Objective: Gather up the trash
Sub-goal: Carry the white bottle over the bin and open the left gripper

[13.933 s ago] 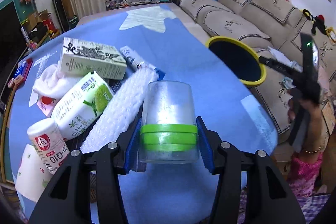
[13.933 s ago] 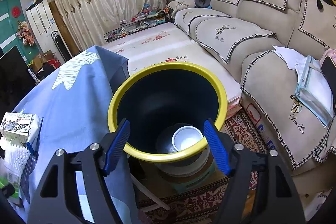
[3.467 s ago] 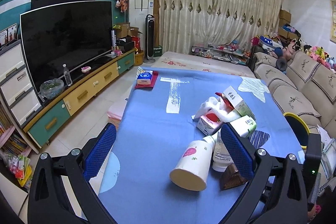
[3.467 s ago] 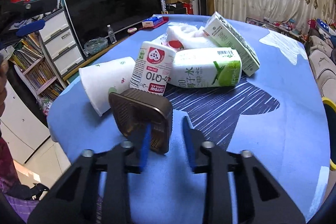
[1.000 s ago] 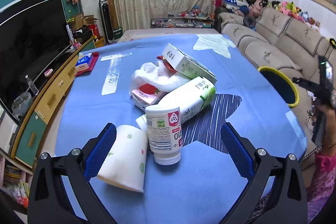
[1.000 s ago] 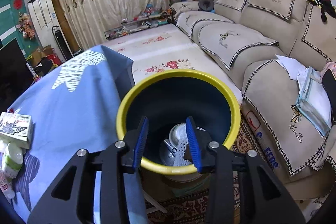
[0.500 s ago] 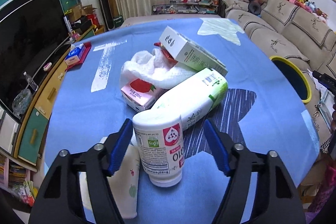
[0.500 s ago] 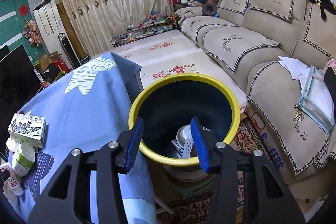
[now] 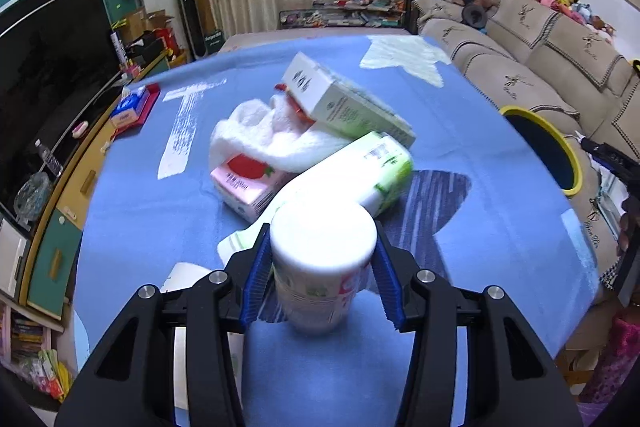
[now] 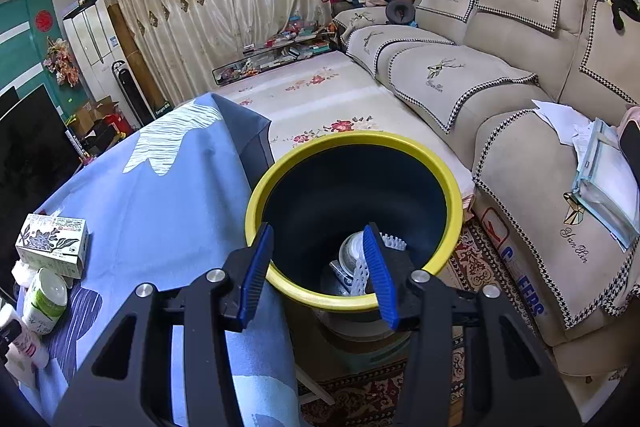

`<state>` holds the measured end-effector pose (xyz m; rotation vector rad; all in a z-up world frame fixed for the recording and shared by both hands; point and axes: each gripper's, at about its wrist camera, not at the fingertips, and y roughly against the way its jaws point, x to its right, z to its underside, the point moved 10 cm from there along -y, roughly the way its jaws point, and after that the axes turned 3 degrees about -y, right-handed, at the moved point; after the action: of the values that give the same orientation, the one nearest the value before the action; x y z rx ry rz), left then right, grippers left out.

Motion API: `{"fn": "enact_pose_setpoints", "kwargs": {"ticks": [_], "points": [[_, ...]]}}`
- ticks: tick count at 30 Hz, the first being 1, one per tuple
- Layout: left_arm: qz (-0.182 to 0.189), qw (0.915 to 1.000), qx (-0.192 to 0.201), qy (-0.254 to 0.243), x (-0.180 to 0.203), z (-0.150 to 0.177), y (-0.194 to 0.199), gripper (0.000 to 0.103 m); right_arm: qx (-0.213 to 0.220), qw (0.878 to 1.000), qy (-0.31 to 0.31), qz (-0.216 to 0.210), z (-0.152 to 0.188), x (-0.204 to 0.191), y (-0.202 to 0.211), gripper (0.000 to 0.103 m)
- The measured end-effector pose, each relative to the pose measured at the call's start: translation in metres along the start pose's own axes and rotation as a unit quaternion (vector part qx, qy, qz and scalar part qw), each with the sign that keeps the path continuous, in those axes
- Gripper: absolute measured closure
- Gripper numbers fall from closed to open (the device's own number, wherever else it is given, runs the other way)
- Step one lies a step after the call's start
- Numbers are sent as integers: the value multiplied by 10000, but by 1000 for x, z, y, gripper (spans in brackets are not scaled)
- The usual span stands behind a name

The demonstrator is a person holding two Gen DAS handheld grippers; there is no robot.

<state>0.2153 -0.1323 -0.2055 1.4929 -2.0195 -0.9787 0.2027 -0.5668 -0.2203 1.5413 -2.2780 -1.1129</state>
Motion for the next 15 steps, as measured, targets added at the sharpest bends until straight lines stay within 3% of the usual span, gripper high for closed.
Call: {"fn": "enact_pose_setpoints", "kwargs": {"ticks": [15], "points": [[607,9958,436,-531,81,-57,7,55,39,9999,-145,69,-1,19,4,58]]}}
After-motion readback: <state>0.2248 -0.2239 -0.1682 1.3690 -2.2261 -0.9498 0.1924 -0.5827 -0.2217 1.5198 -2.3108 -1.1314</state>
